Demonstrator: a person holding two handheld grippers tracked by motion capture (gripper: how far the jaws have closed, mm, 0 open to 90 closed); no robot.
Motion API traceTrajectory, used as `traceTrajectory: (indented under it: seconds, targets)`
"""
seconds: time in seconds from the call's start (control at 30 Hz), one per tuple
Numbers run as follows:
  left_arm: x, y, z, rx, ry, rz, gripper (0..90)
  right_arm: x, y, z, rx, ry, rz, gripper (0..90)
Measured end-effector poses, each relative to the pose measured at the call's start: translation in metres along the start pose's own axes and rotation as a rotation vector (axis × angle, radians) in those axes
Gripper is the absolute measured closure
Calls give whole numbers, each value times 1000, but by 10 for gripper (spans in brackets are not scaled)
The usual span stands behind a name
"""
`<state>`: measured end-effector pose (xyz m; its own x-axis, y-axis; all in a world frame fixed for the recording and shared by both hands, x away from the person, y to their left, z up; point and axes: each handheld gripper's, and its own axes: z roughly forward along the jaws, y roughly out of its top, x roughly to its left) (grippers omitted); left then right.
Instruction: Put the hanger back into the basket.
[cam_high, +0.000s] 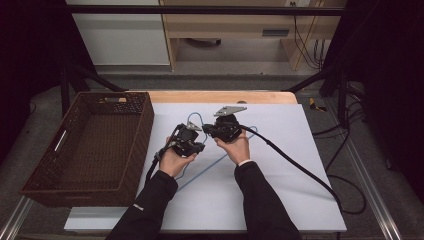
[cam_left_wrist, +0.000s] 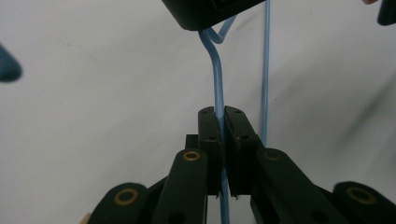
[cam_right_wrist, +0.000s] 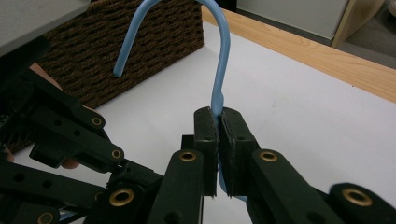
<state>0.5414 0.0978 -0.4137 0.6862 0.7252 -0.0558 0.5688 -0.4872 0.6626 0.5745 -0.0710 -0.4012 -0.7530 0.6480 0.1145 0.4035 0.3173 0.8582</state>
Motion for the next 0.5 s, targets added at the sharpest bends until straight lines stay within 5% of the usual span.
traceTrajectory:
  seconds: [0.37, 0.5]
  targets:
    - [-2, 1, -7, -34, -11, -17, 877, 3, 3, -8, -18, 3, -14, 846]
    - [-3, 2, -13, -40, 2, -15, 878, 7, 5, -18, -29, 15, -32, 737]
